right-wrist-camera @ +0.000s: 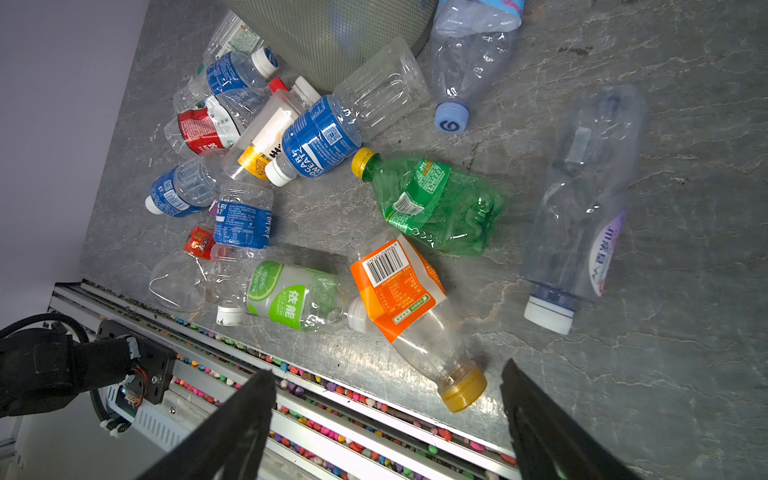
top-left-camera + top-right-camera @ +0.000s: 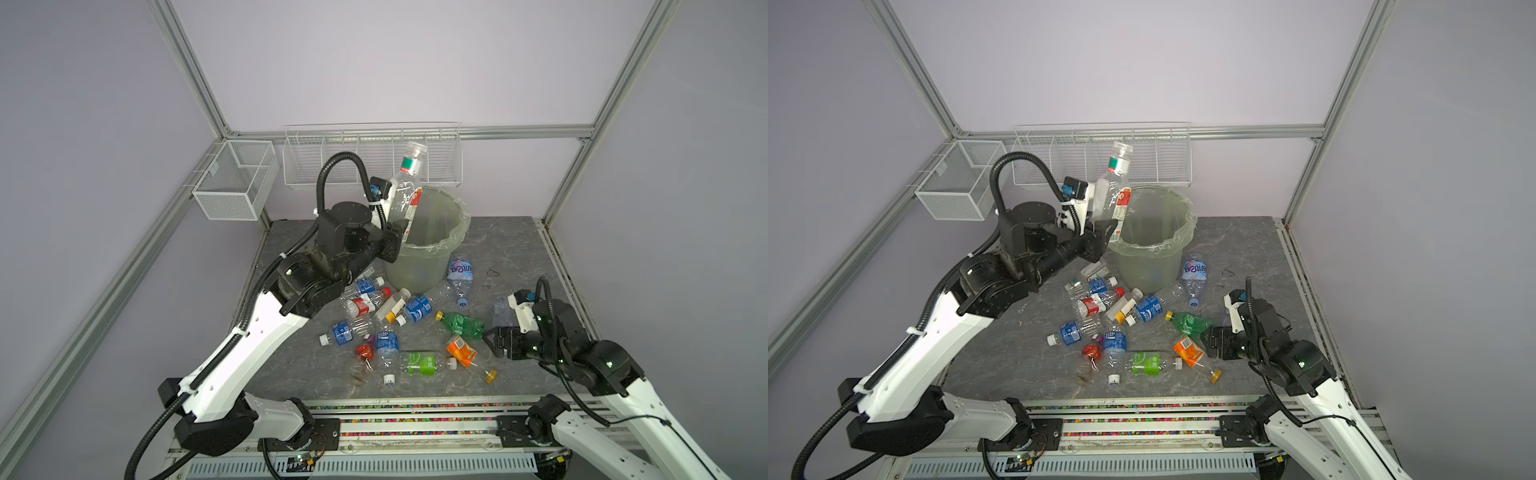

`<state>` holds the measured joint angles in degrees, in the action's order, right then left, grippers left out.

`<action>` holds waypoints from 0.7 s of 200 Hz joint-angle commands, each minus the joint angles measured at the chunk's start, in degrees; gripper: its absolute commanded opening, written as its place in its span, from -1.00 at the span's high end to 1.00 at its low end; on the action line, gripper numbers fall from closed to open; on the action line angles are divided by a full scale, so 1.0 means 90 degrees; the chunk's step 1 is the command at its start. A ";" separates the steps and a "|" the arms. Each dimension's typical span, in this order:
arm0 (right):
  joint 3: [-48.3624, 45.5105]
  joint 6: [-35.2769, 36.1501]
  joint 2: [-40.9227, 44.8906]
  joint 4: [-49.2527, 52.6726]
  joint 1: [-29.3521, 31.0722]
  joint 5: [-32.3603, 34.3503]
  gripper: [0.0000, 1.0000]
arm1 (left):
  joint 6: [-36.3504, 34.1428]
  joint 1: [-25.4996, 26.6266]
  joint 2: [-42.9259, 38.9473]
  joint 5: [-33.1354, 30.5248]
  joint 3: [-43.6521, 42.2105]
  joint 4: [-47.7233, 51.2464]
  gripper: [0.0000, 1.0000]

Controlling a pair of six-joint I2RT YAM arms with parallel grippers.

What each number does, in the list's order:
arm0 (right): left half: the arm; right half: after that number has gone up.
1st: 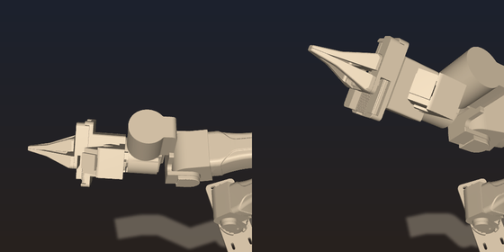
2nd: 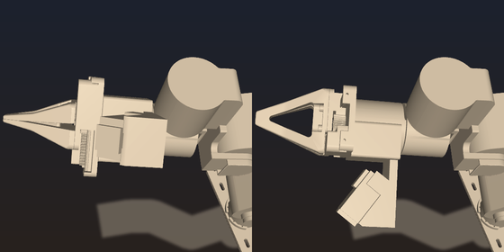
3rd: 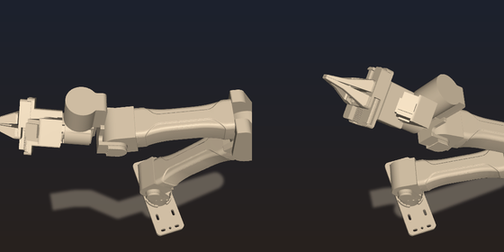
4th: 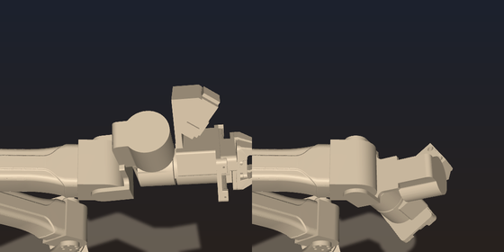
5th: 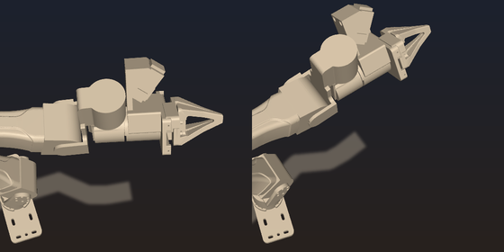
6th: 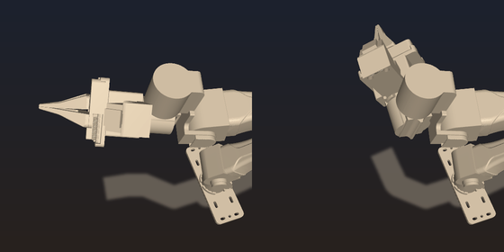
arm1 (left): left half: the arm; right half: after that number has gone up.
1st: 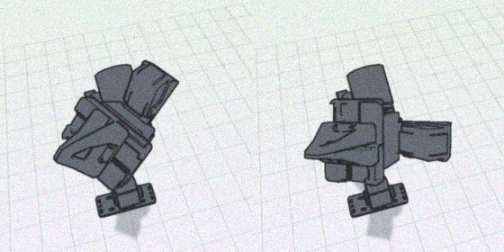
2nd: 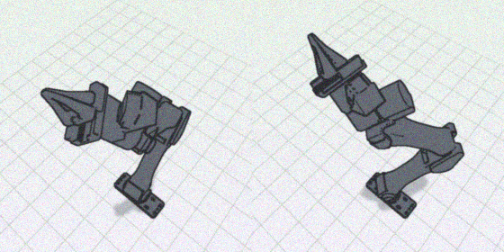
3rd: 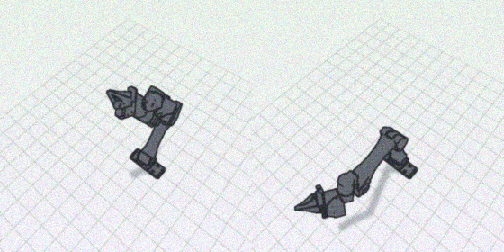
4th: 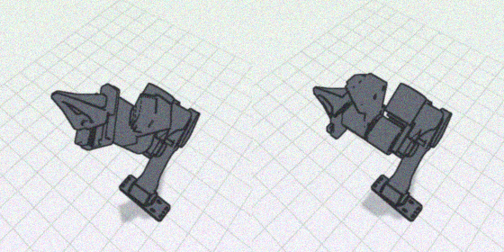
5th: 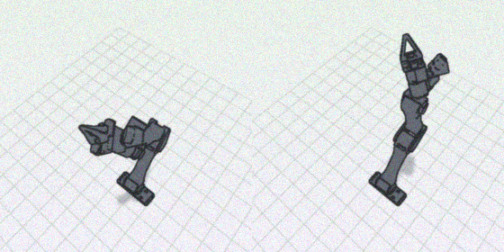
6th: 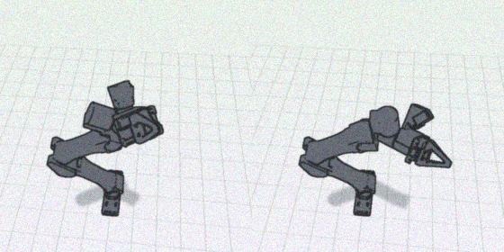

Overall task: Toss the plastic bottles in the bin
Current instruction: 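Lift the clear bottle with the left gripper over the bin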

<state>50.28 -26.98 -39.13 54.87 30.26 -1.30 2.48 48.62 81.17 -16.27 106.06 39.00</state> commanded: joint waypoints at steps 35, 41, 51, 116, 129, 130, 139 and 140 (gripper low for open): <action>0.0486 -0.0020 -0.0037 0.0241 0.0012 0.0009 -0.76 | 0.0222 -0.0766 0.2936 0.0620 0.4000 0.2271 -0.99; 0.0530 -0.0020 -0.0037 0.0279 0.0013 0.0007 -0.76 | 0.0245 -0.0733 0.3337 0.0473 0.4896 0.2842 -0.98; 0.0558 -0.0021 -0.0001 0.0328 0.0015 0.0008 -0.76 | 0.0249 -0.0657 0.3590 0.0408 0.5810 0.3307 -0.98; 0.0286 -0.0078 0.0075 0.0306 0.0016 0.0125 -0.76 | 0.0539 0.0014 0.0152 0.0019 0.0947 0.0567 -0.97; 0.0283 -0.0119 0.0040 0.0311 0.0016 0.0164 -0.76 | 0.0749 0.0036 -0.0511 0.0019 0.0100 0.0257 -0.98; 0.0283 -0.0118 0.0036 0.0320 0.0016 0.0174 -0.76 | 0.0769 0.0032 -0.0566 0.0020 0.0032 0.0237 -0.98; 0.0285 -0.0155 0.0025 0.0342 0.0017 0.0236 -0.76 | 0.0917 0.0042 -0.1015 0.0026 -0.0580 0.0010 -0.98; 0.0293 -0.0160 0.0019 0.0345 0.0012 0.0249 -0.76 | 0.0931 0.0039 -0.1057 0.0028 -0.0635 -0.0009 -0.98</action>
<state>53.63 -27.07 -38.61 57.10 30.26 -0.80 6.87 48.99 79.07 -14.83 110.37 45.47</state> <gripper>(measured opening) 0.879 0.990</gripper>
